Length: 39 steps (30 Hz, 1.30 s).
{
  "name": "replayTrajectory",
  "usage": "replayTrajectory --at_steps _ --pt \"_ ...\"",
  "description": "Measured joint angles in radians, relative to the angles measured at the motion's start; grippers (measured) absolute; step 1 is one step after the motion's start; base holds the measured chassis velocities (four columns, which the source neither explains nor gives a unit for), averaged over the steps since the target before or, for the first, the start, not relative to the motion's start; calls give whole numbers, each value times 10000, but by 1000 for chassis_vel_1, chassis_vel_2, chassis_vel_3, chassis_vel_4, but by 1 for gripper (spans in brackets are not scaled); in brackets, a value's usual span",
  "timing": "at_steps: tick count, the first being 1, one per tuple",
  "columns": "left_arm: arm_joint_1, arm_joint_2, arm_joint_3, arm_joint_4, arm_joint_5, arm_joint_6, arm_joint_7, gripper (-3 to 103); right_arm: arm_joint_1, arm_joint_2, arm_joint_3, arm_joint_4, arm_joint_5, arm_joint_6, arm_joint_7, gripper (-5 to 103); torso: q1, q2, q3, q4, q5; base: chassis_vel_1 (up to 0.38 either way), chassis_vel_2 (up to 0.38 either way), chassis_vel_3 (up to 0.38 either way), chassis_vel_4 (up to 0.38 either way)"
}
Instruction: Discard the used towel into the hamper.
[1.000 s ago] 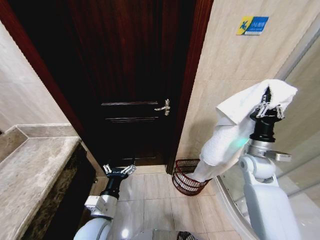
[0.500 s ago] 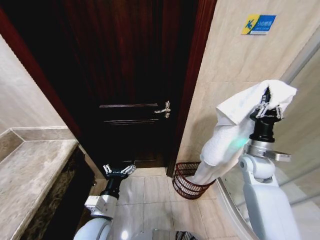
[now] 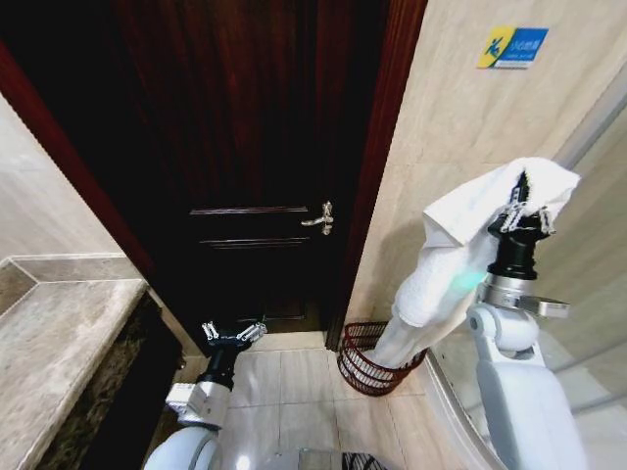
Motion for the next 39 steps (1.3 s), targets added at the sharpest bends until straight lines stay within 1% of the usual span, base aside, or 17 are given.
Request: replayTrajectory --at_steps 19,23,31,39 --pt "0 0 0 0 0 -1 0 100 -309 195 181 234 3 135 -146 6 0 0 0 -1 0 -6 4 5 -9" --pt "0 0 0 0 0 0 0 100 -465 255 256 274 278 490 -687 6 4 -1 2 0 0 0 0 0 0" --pt "0 0 0 0 0 0 0 100 -997 600 417 259 298 701 -1005 6 0 -2 1 -1 0 0 0 0 0" --pt "0 0 0 0 0 0 0 100 -1399 1045 504 -150 195 1015 -1265 6 0 -2 1 -1 0 0 0 0 0"
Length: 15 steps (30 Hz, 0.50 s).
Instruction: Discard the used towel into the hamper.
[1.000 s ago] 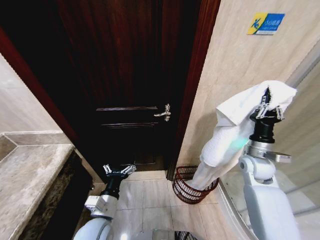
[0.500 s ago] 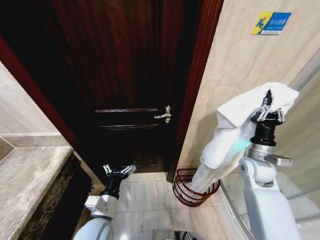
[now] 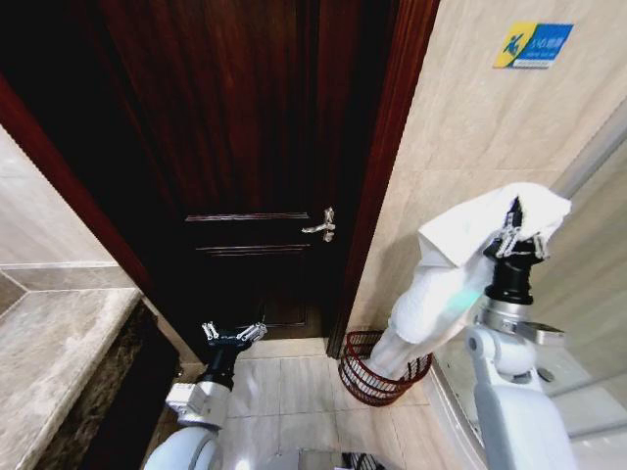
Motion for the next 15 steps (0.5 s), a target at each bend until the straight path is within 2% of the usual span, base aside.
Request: replayTrajectory --at_steps 15 --pt "0 0 0 0 0 0 0 100 -364 499 55 -662 -107 604 -594 6 0 0 -1 0 -2 0 0 0 0"
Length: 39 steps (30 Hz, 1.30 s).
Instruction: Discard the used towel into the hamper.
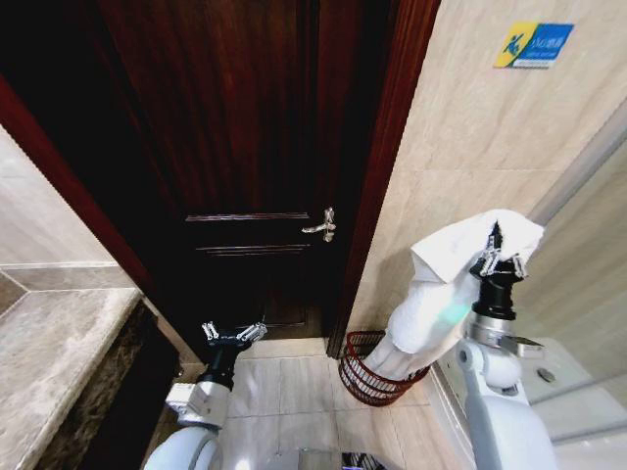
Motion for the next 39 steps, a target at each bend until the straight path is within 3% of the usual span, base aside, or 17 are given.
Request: replayTrajectory --at_steps 25,39 --pt "0 0 0 -1 0 0 -1 100 130 549 -180 -1580 -240 923 -623 6 0 0 0 1 0 0 0 0 0" --pt "0 0 0 0 0 0 0 100 151 774 -93 -2334 -246 957 -959 6 0 0 0 1 1 0 0 0 0"
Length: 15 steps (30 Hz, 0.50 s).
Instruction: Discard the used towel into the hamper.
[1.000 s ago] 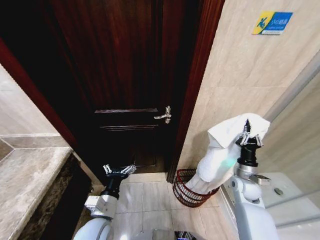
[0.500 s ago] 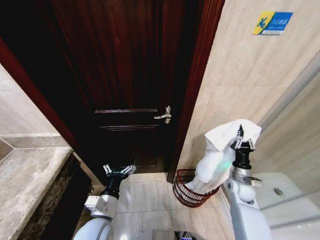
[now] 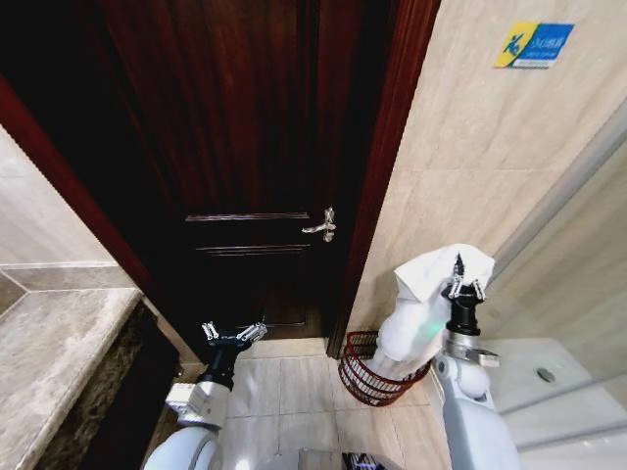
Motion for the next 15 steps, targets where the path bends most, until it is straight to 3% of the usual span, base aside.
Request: replayTrajectory --at_steps 15 --pt "0 0 0 0 0 0 0 100 15 105 135 -634 43 0 -310 6 0 0 0 0 0 0 0 0 0"
